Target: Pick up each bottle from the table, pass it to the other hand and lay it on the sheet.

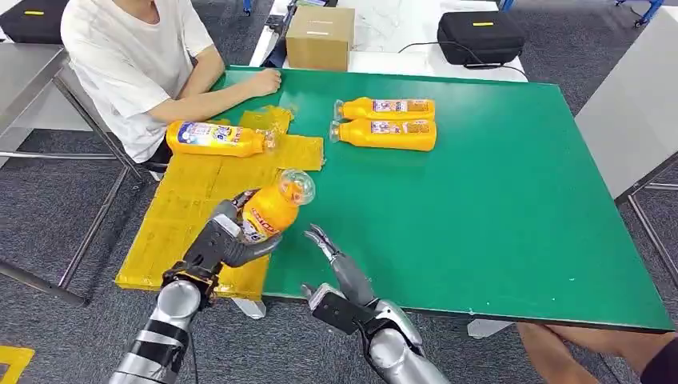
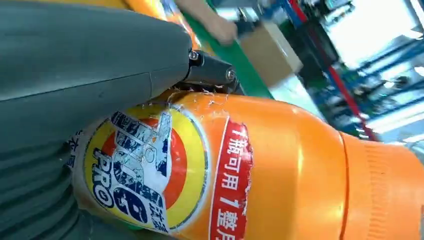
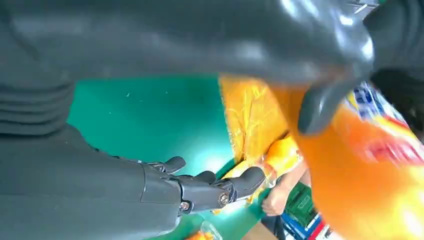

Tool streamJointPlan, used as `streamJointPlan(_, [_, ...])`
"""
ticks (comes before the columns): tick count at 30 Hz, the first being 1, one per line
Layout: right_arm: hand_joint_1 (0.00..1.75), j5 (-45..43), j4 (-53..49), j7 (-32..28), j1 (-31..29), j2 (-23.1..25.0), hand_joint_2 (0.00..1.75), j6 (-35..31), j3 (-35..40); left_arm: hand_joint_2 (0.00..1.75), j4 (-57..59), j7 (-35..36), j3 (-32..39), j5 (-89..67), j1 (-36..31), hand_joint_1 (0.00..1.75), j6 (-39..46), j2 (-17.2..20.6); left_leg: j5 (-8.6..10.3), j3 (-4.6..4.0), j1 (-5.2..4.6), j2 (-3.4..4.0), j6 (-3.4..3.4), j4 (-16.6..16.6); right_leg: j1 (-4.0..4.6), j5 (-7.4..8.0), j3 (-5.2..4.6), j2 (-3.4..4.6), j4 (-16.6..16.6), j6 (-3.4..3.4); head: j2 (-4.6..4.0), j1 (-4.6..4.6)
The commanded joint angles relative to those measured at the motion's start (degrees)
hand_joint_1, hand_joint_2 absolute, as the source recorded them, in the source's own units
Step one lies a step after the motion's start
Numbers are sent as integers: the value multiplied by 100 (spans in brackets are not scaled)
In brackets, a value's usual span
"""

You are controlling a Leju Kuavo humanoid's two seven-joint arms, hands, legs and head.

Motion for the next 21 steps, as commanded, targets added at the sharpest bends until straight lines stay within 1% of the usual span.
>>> streamJointPlan(1, [0,-157,540,-214,-198,-23,0,82,-84,175,2079,-430,392,-699,-1003,175,-39,741,-5,26,5,1,-7,-8,5,-6,26,1,-6,-9,0,2])
streamJointPlan(3, [0,-195,645,-194,-224,-31,0,122,-80,175,2791,-193,321,-1076,-1300,175,-59,935,-9,34,6,7,-8,-8,6,-6,34,7,-8,-10,0,2])
streamJointPlan(4, [0,-220,673,-211,-224,-28,0,110,-98,175,2960,-301,352,-1100,-1367,175,-35,957,-5,29,5,2,-7,-9,5,-5,29,2,-8,-9,0,2])
streamJointPlan(5, [0,-220,742,-227,-254,-35,0,157,-46,175,3303,-140,191,-1431,-1527,166,82,1083,-8,40,9,-1,-10,-9,8,-8,41,0,-9,-12,0,2])
streamJointPlan(6, [0,-224,808,-260,-279,-26,0,165,-21,175,3619,11,137,-1621,-1681,164,150,1187,-5,31,6,1,-8,-8,6,-5,31,1,-7,-10,0,0])
streamJointPlan(7, [0,-224,814,-263,-279,-21,0,163,-19,175,3651,7,156,-1615,-1696,164,147,1226,-3,26,4,1,-6,-8,4,-4,26,1,-6,-8,0,4])
streamJointPlan(9, [0,-288,932,-336,-333,23,0,191,21,175,4348,231,119,-1853,-2039,175,133,1249,-7,37,5,11,-9,-9,4,-4,35,14,-5,-12,0,4])
streamJointPlan(10, [0,-288,930,-336,-334,34,0,192,26,175,4350,228,124,-1851,-2049,175,131,1258,-4,31,1,13,-5,-8,1,0,28,16,-3,-8,0,2])
streamJointPlan(13, [0,-302,972,-349,-367,63,0,202,79,175,4585,356,127,-1935,-2148,175,78,1247,-8,56,8,27,-13,-11,8,1,46,23,-8,-17,0,4])
streamJointPlan(15, [0,-345,1031,-361,-393,68,0,209,118,175,4827,673,93,-2048,-2242,175,-89,1197,-5,60,3,23,-11,-16,3,2,46,21,-7,-16,0,2])
streamJointPlan(19, [0,-417,1175,-387,-459,67,0,207,143,175,4911,891,184,-2041,-2248,175,-296,1095,-6,79,1,21,-9,-16,2,1,65,20,-3,-16,0,4])
streamJointPlan(20, [0,-429,1216,-399,-481,74,0,193,146,175,4946,945,175,-2069,-2239,124,-341,1064,-8,90,4,28,-10,-20,5,2,76,28,-8,-17,0,2])
streamJointPlan(21, [0,-436,1235,-400,-488,74,0,194,144,175,4944,961,159,-2090,-2216,87,-326,1042,-8,89,2,37,-9,-18,2,4,73,35,-4,-15,0,0])
